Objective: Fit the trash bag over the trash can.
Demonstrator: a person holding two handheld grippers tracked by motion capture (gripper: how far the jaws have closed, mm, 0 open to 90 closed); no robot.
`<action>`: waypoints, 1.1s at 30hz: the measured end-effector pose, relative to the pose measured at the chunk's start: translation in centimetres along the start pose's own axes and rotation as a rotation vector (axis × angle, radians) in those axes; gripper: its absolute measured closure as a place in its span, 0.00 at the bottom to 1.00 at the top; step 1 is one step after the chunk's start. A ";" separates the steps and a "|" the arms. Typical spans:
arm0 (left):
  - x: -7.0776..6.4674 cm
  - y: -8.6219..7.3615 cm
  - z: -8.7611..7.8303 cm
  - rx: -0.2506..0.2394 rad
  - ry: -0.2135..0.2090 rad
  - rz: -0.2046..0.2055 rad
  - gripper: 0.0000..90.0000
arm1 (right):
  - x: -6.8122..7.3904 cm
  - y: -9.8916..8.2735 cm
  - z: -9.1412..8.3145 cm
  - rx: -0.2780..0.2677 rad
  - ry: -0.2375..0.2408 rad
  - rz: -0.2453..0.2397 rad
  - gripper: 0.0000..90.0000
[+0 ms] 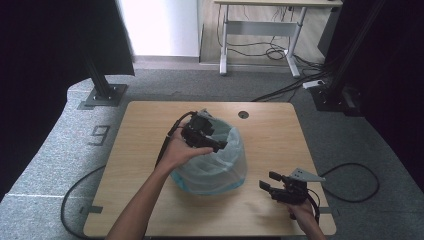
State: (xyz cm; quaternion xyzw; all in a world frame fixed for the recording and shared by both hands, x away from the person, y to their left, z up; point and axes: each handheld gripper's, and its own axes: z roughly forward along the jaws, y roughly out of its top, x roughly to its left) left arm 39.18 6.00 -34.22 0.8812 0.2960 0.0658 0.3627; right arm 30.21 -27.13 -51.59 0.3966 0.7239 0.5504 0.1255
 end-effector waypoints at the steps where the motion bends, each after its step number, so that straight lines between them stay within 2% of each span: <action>1: -0.1 0.0 0.2 0.011 0.002 0.004 0.35 | 0.0 0.0 0.0 0.000 0.000 0.001 0.37; 8: -0.2 0.3 1.9 0.101 0.018 -0.008 0.35 | 0.0 0.0 0.0 0.001 0.002 -0.002 0.37; 13: -0.3 0.5 3.0 0.168 0.008 -0.007 0.35 | 0.0 0.0 -0.1 0.003 0.000 -0.002 0.37; 21: -0.5 0.8 4.2 0.238 0.015 -0.003 0.35 | -0.1 0.0 -0.1 0.005 -0.003 0.001 0.37; 25: -0.4 0.7 3.5 0.208 0.013 -0.002 0.35 | -0.2 0.0 -0.2 0.004 -0.004 0.003 0.37; 28: -0.2 0.5 1.6 0.154 0.010 -0.008 0.35 | -0.3 0.1 -0.3 -0.002 -0.008 0.005 0.37; 33: 0.7 -0.5 -1.6 0.101 0.033 -0.023 0.35 | -0.3 0.1 -0.3 -0.002 -0.011 0.007 0.37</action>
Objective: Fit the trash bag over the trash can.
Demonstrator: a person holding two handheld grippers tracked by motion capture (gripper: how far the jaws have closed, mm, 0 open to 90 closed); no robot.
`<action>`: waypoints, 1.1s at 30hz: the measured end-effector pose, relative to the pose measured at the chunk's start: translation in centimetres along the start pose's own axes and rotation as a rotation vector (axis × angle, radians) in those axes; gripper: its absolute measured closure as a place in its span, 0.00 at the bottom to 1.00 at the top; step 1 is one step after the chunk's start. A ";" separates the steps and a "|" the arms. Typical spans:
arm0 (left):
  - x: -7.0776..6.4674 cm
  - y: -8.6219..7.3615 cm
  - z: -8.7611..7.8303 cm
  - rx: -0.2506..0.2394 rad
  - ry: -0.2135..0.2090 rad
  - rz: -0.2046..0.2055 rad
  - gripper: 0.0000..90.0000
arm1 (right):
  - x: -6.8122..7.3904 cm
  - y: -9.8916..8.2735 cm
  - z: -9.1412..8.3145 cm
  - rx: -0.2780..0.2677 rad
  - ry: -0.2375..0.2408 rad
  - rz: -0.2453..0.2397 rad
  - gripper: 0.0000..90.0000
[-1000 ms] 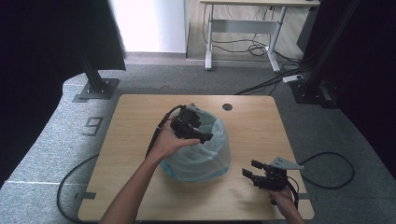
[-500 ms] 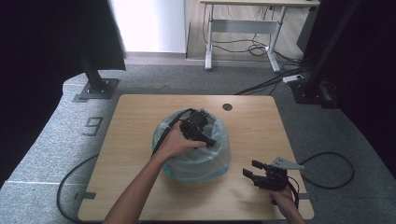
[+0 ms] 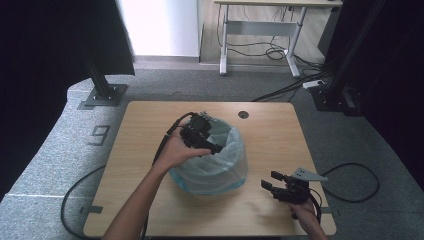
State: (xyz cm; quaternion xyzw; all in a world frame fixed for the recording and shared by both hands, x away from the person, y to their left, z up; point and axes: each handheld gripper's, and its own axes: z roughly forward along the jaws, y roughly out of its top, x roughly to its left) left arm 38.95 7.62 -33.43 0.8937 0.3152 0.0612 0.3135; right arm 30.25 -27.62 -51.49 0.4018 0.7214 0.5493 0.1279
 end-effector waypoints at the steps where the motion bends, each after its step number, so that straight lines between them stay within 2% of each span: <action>1: 0.2 -0.3 -0.4 -0.010 0.005 -0.007 0.34 | 0.0 0.0 0.0 0.000 0.000 -0.002 0.37; 5: 1.1 -1.5 -1.1 -0.004 0.033 -0.016 0.33 | 0.2 0.0 0.1 0.003 0.000 -0.002 0.37; 9: 1.6 -1.8 -0.3 0.030 0.044 -0.016 0.32 | 0.3 0.0 0.3 0.001 0.000 -0.003 0.37; 17: 1.7 -1.5 2.1 0.144 0.019 -0.004 0.30 | 0.1 -0.2 0.2 0.003 -0.006 0.000 0.37; 21: 1.8 -1.5 2.5 0.164 0.010 -0.011 0.31 | 0.0 -0.2 0.1 -0.006 -0.003 0.012 0.37; 25: 1.8 -1.5 2.6 0.189 0.006 -0.004 0.31 | 0.2 -0.1 0.1 -0.013 -0.006 -0.001 0.37; 28: 1.7 -1.5 2.5 0.179 0.009 0.005 0.31 | 0.2 -0.1 0.1 -0.011 -0.011 0.002 0.37; 33: 1.7 -1.9 1.0 0.080 0.012 0.004 0.32 | -0.1 -0.1 -0.2 -0.019 -0.019 0.012 0.37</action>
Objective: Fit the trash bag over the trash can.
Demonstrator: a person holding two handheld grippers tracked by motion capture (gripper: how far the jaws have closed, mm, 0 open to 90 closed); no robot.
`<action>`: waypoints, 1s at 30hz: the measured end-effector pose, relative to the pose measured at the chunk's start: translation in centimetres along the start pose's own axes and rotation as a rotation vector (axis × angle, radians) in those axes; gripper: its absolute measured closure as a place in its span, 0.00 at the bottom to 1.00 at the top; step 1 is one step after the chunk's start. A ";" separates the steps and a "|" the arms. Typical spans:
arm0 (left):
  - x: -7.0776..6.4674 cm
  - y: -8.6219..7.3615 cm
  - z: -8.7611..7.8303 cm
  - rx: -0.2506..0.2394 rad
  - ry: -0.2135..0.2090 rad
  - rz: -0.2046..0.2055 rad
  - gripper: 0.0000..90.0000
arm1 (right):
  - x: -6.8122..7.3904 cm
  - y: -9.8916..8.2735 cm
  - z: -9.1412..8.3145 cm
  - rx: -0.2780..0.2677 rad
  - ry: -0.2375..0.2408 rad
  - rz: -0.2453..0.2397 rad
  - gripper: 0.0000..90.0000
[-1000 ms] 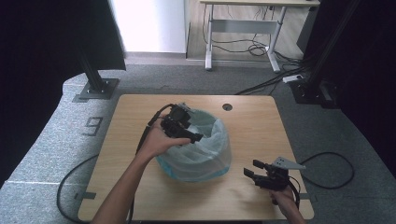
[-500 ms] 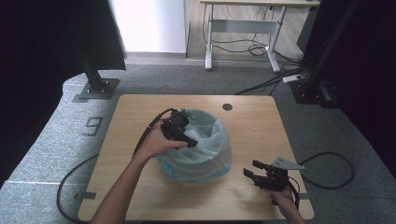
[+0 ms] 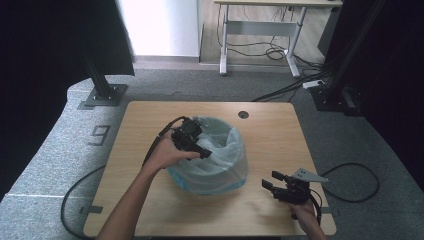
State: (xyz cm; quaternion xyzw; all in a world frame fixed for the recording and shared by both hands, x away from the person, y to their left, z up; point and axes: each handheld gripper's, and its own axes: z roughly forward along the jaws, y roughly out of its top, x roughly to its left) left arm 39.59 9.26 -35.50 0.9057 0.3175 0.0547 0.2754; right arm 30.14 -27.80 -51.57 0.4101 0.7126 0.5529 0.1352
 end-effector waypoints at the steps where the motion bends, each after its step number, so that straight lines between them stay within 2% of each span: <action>1: 0.0 -0.2 -0.4 -0.023 0.001 -0.004 0.32 | -0.1 0.0 0.0 -0.003 -0.004 0.002 0.37; 5: 0.1 -1.2 -2.2 -0.103 -0.004 -0.021 0.31 | -0.2 0.0 0.0 -0.002 -0.011 0.008 0.37; 11: 0.1 -2.8 -3.8 -0.181 0.010 -0.041 0.31 | -0.2 0.0 0.0 0.000 -0.013 0.003 0.37; 19: 0.2 -4.8 -4.9 -0.255 0.019 -0.047 0.31 | -0.4 -0.1 -0.2 -0.001 -0.022 0.007 0.37; 21: 0.1 -5.4 -5.2 -0.274 0.034 -0.049 0.31 | -0.4 -0.1 -0.2 -0.001 -0.024 0.008 0.37; 25: -0.4 -6.3 -5.8 -0.293 0.055 -0.022 0.31 | -0.4 -0.1 -0.2 -0.002 -0.030 0.011 0.37; 30: -0.5 -7.4 -6.4 -0.323 0.057 -0.019 0.31 | -0.5 -0.2 -0.2 0.002 -0.034 0.011 0.37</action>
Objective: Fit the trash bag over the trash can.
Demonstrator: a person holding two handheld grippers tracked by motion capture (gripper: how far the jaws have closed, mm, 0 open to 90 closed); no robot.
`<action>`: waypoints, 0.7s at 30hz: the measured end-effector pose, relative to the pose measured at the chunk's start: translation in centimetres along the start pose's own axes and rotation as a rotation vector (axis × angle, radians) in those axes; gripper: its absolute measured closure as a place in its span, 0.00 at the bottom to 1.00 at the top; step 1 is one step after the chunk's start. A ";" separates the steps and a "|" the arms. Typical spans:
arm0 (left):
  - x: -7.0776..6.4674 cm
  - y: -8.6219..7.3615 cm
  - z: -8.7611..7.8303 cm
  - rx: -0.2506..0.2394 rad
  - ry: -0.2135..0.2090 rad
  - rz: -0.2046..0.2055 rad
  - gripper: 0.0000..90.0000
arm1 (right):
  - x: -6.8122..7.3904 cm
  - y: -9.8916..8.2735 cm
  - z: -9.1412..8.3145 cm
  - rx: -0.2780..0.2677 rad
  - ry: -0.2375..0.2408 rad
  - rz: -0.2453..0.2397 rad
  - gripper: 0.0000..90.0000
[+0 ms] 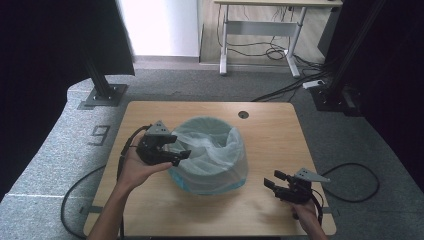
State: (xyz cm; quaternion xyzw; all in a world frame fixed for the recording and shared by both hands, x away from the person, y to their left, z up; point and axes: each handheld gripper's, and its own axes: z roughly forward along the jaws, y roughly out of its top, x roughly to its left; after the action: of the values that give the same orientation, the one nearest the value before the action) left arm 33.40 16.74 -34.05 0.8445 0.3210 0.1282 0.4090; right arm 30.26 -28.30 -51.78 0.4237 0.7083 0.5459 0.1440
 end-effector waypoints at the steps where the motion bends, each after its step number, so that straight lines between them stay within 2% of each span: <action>1: 0.0 -0.2 -0.1 -0.003 0.001 -0.001 0.31 | 0.0 0.0 0.0 0.000 -0.001 0.001 0.37; 10: 0.6 -2.3 -1.2 -0.033 0.004 -0.035 0.31 | -0.1 -0.1 0.0 0.001 -0.006 0.003 0.37; 21: 1.4 -5.6 -2.2 -0.044 0.014 -0.083 0.31 | -0.1 -0.2 0.1 0.008 -0.006 0.001 0.37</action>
State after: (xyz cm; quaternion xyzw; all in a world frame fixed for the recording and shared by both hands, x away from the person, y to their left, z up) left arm 30.99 21.58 -37.00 0.8203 0.3557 0.1242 0.4303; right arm 30.32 -28.36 -51.98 0.4265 0.7096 0.5420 0.1443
